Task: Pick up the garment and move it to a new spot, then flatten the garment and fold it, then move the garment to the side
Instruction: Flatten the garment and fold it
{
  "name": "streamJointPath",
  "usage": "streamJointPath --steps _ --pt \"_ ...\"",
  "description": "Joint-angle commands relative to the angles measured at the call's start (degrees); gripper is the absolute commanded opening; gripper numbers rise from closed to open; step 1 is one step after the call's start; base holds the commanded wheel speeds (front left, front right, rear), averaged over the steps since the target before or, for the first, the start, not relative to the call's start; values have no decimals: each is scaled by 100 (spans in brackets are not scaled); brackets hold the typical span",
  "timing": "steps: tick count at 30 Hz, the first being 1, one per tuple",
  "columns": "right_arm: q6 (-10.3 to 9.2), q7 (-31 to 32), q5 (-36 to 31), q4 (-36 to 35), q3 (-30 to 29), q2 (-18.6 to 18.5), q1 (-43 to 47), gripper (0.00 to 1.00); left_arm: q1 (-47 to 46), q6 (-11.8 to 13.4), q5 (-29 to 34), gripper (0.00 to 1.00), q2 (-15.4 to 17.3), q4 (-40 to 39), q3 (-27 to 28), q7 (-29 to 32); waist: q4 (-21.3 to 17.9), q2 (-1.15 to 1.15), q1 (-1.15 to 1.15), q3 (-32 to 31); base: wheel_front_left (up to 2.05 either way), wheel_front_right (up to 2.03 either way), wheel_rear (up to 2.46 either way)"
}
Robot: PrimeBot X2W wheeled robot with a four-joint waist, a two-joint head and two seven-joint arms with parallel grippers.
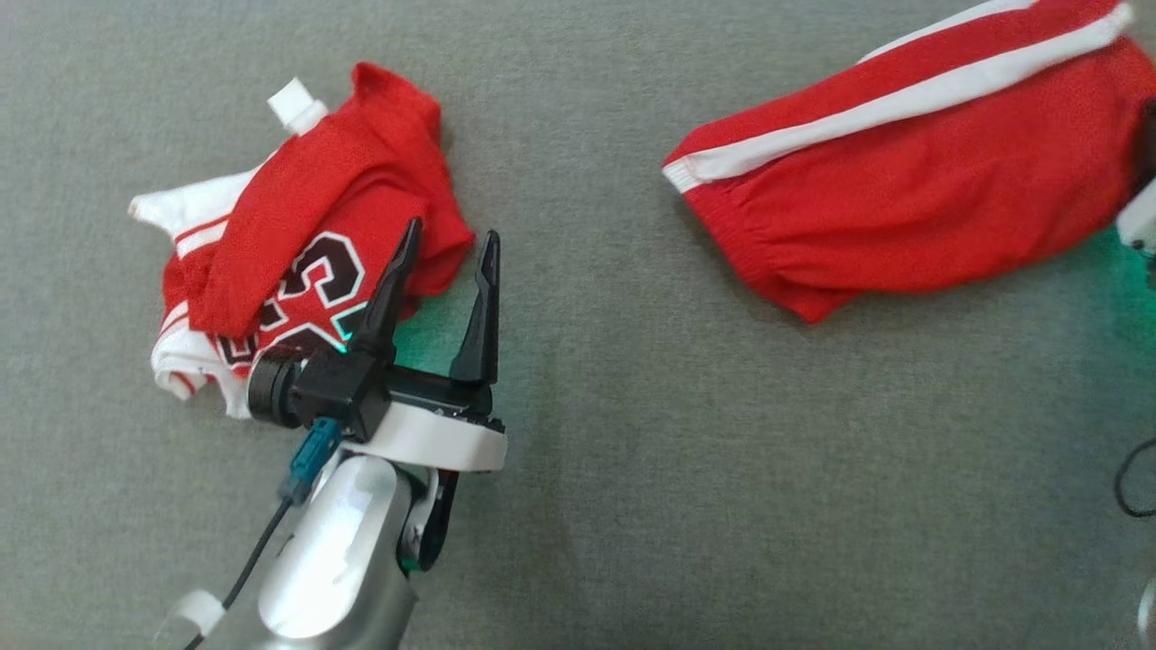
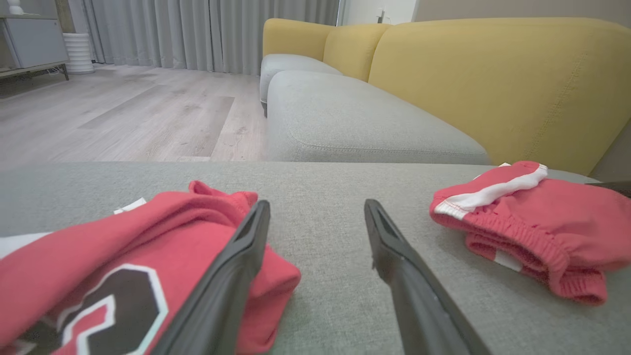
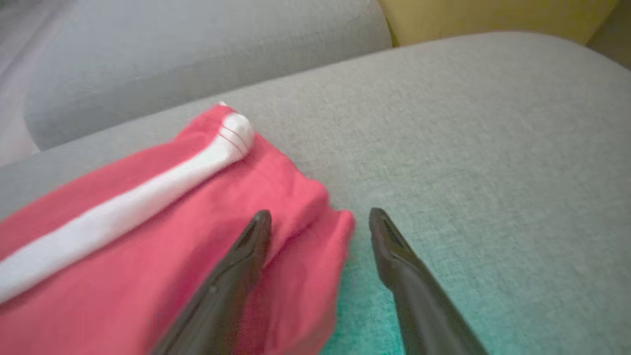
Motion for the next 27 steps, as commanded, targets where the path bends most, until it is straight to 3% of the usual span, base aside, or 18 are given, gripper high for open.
streamJointPath --steps 1,6,18,20,27 --pt "-4 11 -138 -30 29 -113 -215 100 -152 -16 5 100 25 -152 170 -47 71 0 -1 69 0 0 0" --pt "-4 122 -286 329 8 -108 -396 100 -169 -22 27 100 10 -168 221 -47 92 0 -1 116 0 0 0" --pt "-4 561 -144 937 623 -164 -620 100 -260 -29 51 100 -23 -240 232 -47 39 0 -1 183 0 0 0" --pt "-4 567 -43 977 708 -187 -635 0 -263 -29 53 100 -25 -247 237 -47 31 0 -1 183 0 0 0" --pt "-4 99 366 861 930 -332 -602 0 -221 -34 65 100 -29 -208 285 -47 -26 0 -1 48 0 0 0"
